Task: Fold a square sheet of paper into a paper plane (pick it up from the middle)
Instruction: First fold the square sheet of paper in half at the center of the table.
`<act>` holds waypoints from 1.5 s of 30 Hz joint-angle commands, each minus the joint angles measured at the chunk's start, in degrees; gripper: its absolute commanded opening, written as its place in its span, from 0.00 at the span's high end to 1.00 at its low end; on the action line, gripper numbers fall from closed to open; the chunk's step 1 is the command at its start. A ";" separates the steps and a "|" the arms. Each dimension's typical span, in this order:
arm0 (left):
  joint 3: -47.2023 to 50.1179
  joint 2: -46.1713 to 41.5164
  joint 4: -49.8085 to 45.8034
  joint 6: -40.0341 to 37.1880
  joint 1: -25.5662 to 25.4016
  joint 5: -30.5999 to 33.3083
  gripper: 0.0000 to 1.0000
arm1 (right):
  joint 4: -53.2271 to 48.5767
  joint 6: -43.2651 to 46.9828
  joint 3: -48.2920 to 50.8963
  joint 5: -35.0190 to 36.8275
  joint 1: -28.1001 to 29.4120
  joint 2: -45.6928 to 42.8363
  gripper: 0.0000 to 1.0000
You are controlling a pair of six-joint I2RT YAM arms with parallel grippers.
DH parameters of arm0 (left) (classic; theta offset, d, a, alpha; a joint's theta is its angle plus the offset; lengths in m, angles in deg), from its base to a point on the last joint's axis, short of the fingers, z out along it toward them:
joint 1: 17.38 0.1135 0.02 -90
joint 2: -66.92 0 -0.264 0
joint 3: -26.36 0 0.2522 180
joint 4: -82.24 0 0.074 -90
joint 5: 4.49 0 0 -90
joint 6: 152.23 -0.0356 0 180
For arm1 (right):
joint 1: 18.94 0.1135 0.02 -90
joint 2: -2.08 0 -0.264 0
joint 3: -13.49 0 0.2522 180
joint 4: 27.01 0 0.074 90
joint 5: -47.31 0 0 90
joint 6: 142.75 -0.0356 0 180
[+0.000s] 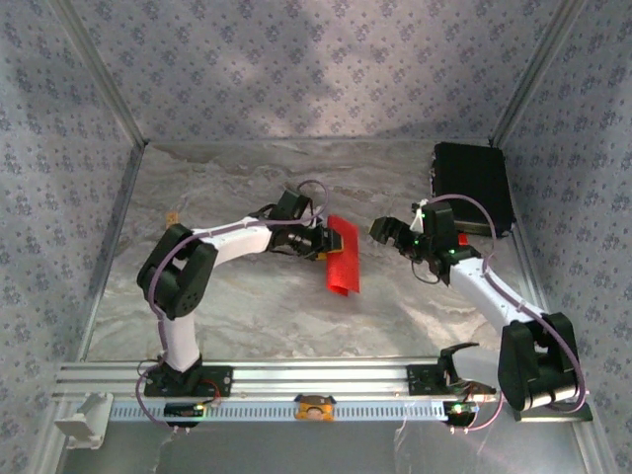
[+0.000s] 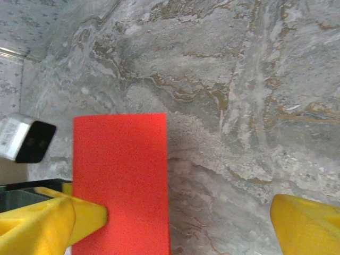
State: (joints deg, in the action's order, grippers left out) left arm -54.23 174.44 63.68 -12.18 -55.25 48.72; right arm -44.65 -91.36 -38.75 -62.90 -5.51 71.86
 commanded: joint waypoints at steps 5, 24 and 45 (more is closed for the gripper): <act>1.93 1.97 6.20 3.21 0.50 -0.12 0.62 | 1.49 -1.21 -0.01 -3.28 0.63 1.88 0.07; 1.90 2.17 -2.60 -2.13 0.00 10.13 0.52 | 1.70 -1.11 -2.18 -7.56 1.91 8.40 0.13; 2.54 -2.55 -8.29 -3.95 0.03 22.30 0.40 | 1.95 -0.51 -3.14 -9.75 2.65 10.12 0.21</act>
State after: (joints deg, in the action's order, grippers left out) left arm -51.83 173.28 57.32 -15.29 -55.62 68.56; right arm -42.88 -92.21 -40.08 -70.88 -3.28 80.93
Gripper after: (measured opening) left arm 0.606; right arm 0.790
